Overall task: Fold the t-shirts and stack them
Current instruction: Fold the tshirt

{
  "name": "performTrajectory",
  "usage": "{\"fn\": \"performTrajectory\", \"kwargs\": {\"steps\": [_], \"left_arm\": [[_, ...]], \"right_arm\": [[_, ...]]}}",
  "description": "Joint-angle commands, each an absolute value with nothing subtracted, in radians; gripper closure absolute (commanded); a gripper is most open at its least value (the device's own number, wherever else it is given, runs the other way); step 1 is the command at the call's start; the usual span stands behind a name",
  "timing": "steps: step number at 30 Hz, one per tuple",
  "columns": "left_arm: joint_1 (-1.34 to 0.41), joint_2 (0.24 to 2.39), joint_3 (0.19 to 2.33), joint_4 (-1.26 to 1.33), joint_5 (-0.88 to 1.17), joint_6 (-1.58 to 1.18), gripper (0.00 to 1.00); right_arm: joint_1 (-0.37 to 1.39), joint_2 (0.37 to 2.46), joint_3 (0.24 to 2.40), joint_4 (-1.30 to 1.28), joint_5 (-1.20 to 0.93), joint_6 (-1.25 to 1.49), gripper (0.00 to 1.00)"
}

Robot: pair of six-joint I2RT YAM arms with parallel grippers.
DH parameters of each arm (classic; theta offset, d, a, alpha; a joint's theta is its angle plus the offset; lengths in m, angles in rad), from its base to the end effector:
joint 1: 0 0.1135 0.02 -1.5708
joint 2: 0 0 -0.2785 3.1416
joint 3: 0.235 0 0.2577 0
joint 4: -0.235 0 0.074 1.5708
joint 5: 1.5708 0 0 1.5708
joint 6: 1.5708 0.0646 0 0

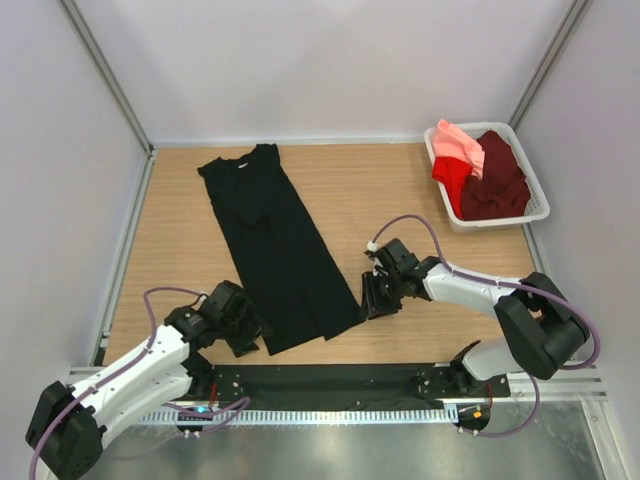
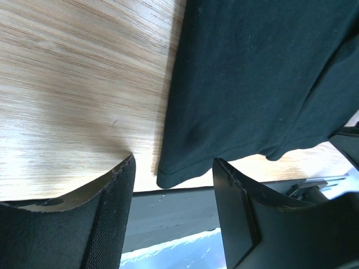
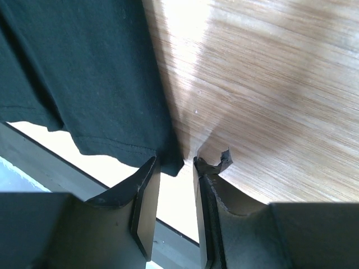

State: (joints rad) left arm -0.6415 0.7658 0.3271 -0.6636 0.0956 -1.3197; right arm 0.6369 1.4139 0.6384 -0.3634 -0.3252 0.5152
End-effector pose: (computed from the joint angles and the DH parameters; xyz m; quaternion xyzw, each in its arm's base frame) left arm 0.1037 -0.0852 0.1310 -0.3127 0.9199 -0.2185 0.0904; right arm 0.1920 0.1677 0.1332 -0.0932 0.9600 0.2478 0.0912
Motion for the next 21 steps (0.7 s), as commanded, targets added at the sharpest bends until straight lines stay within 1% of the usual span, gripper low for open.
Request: {"fn": "performTrajectory", "kwargs": {"steps": [1,6,7,9,11,14,18,19,20,21], "left_arm": [[-0.646,0.747,0.296,-0.644,0.071,-1.345,0.42],[-0.647,0.701,0.27,-0.646,0.089,-1.368,0.47],[-0.646,0.693,0.259,-0.646,0.104,-1.373,0.5],[-0.649,0.678,0.253,-0.655,0.11,-1.379,0.53],[-0.65,0.672,0.25,-0.673,0.109,-1.381,0.53],[-0.65,0.678,0.25,-0.677,0.106,-1.379,0.5],[-0.66,0.716,0.255,-0.678,0.107,-1.374,0.49],[-0.664,0.719,0.255,-0.68,0.104,-1.376,0.49],[-0.673,0.722,0.256,-0.684,0.098,-1.376,0.5],[-0.678,0.719,0.261,-0.698,0.065,-1.373,0.53]], "right_arm": [[0.637,1.384,0.634,-0.36,-0.331,0.522,0.63],[0.641,1.396,0.617,-0.339,-0.344,0.543,0.66],[0.643,1.393,0.611,-0.334,-0.347,0.548,0.66],[0.649,1.381,0.6,-0.325,-0.35,0.564,0.66],[0.649,1.355,0.577,-0.311,-0.342,0.58,0.66],[0.65,1.345,0.551,-0.269,-0.348,0.613,0.66],[0.653,1.351,0.545,-0.238,-0.347,0.635,0.76],[0.655,1.35,0.546,-0.236,-0.345,0.635,0.84],[0.653,1.347,0.548,-0.235,-0.344,0.635,0.89],[0.653,1.345,0.546,-0.23,-0.344,0.634,0.95]]}}
